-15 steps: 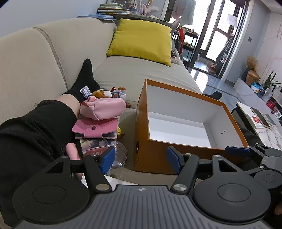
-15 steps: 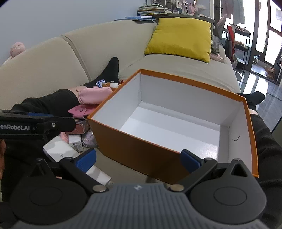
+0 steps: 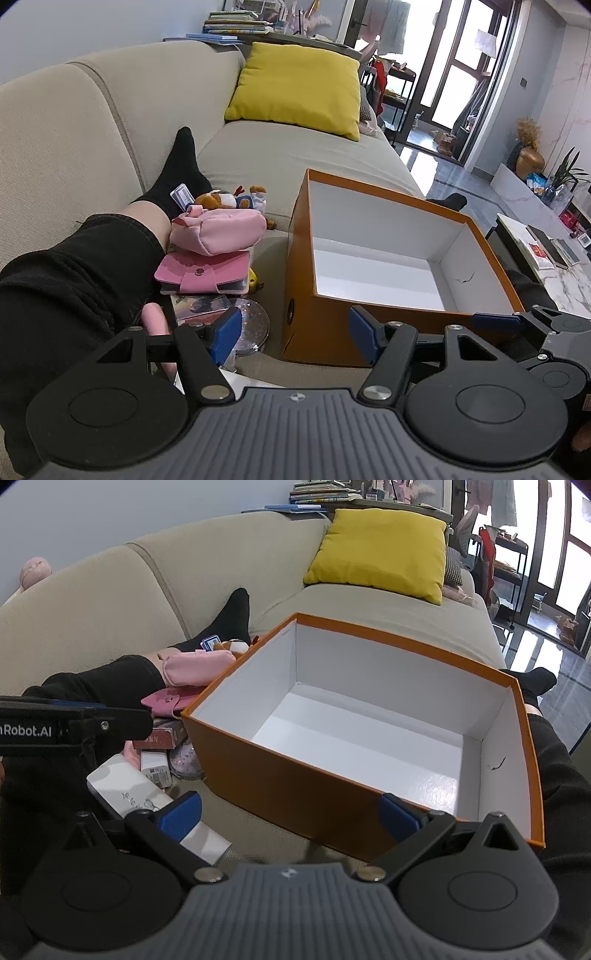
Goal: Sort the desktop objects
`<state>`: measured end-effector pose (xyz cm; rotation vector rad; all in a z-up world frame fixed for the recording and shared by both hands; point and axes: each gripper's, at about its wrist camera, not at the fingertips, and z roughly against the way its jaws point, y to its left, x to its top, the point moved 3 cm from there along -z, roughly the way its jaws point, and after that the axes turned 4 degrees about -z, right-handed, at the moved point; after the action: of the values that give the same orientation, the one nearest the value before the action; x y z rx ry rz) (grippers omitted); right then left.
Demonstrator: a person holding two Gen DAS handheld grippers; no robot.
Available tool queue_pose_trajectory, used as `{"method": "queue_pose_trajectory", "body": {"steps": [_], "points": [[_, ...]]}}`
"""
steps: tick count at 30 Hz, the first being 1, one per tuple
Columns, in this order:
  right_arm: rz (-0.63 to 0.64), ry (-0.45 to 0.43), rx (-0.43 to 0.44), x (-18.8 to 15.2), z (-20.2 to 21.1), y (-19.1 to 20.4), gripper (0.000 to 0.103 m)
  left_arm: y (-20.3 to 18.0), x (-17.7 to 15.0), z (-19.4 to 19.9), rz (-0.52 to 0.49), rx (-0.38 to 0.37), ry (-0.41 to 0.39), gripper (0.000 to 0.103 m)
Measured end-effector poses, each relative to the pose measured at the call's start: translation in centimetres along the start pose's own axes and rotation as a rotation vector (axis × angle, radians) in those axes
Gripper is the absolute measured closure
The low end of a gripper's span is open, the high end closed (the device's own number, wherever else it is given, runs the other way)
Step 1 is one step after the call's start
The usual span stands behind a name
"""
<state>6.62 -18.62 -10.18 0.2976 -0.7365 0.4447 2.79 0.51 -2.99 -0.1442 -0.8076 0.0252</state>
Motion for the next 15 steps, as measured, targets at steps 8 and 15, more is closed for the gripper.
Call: {"method": "queue_pose_trajectory", "body": {"steps": [8, 15], "points": [[0.004, 0.005, -0.004, -0.05, -0.15, 0.2, 0.001, 0.03, -0.17, 0.06, 0.003, -0.003, 0.003, 0.028], [0.007, 0.007, -0.006, -0.01, -0.19, 0.25, 0.001, 0.04, -0.26, 0.03, 0.003, -0.004, 0.006, 0.028]]}}
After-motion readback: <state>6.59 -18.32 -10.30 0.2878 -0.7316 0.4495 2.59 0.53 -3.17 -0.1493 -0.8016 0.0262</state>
